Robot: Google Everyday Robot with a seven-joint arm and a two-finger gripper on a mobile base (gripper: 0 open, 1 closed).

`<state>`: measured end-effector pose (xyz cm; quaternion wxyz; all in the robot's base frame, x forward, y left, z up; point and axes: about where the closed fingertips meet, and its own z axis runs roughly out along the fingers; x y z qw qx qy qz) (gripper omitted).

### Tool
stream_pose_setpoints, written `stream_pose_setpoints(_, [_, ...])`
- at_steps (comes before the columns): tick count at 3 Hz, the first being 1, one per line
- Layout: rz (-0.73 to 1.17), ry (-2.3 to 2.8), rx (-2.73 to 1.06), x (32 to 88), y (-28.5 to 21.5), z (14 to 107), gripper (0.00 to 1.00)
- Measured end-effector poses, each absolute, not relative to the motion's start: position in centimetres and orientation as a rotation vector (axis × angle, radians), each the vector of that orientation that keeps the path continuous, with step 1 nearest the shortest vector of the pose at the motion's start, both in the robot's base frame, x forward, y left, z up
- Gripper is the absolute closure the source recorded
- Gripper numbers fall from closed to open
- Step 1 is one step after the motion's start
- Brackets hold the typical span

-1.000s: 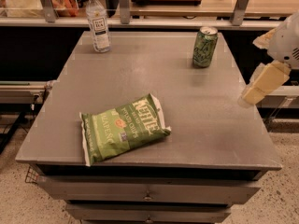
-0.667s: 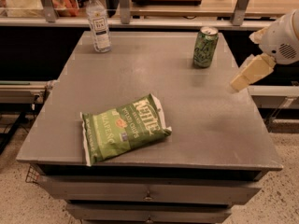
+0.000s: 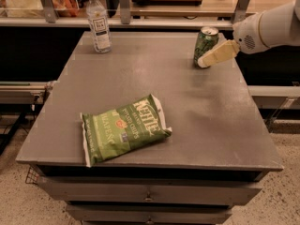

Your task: Move green can near green jalapeno chip bag

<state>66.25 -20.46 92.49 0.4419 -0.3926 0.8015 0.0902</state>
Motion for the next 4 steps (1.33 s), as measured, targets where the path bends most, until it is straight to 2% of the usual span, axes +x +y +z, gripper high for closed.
stream_pose_setpoints(3, [0.402,1.941,-0.719,75.4,-20.1,89.1,0.0])
stream_pose_setpoints(4, [0.403,1.94,-0.719,75.4,-20.1,89.1,0.0])
